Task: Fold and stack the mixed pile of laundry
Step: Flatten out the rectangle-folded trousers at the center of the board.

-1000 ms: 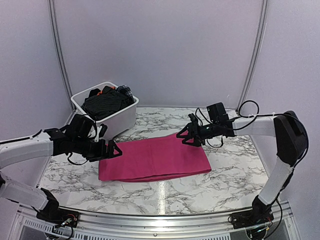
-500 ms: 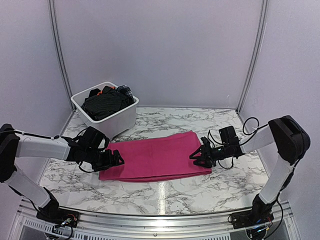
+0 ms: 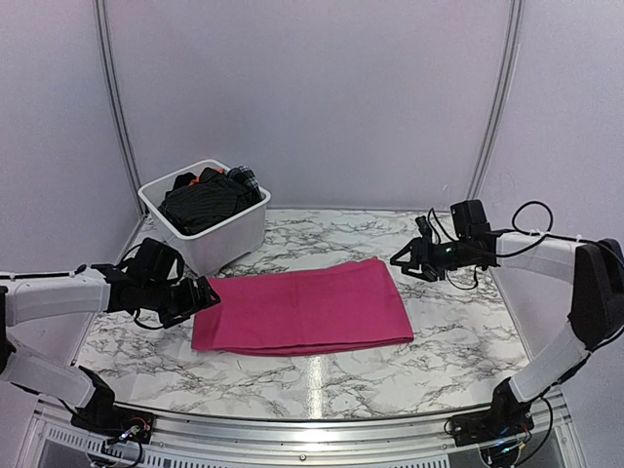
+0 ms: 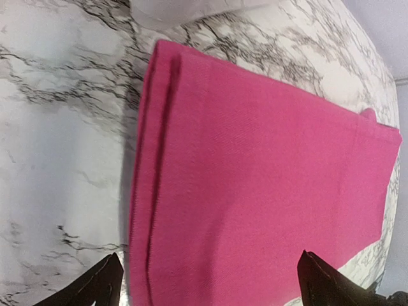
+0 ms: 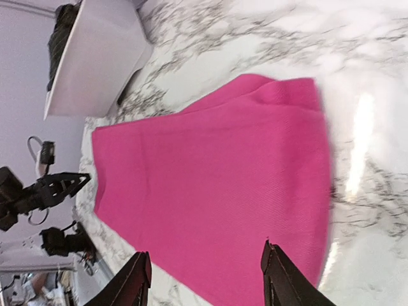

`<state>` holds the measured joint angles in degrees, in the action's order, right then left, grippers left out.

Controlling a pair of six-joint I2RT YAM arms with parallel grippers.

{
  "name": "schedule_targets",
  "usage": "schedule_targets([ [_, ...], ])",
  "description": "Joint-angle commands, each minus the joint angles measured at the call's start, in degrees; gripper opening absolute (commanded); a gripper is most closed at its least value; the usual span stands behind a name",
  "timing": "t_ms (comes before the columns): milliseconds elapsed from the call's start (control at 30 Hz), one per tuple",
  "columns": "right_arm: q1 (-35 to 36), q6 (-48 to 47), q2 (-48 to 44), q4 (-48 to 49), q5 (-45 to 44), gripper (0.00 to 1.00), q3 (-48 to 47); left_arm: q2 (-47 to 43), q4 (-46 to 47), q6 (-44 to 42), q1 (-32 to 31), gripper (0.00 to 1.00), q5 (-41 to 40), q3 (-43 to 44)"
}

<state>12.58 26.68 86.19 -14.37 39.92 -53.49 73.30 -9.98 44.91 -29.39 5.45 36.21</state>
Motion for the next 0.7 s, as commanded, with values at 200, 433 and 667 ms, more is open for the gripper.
schedule_targets([
  [200,-2.4,-9.1,9.7,-10.2,-4.6,0.55,-1.2,-1.9,-4.0,-2.7,7.5,0.99,4.1,-1.4],
  [433,-2.4,-9.7,16.9,-8.5,1.5,0.51,-1.5,0.7,-4.0,-4.4,8.6,0.99,5.4,-0.1],
  [667,-2.6,-8.6,18.7,-7.6,5.0,0.14,-1.8,-0.1,-4.0,-4.2,11.4,0.99,7.2,0.9],
])
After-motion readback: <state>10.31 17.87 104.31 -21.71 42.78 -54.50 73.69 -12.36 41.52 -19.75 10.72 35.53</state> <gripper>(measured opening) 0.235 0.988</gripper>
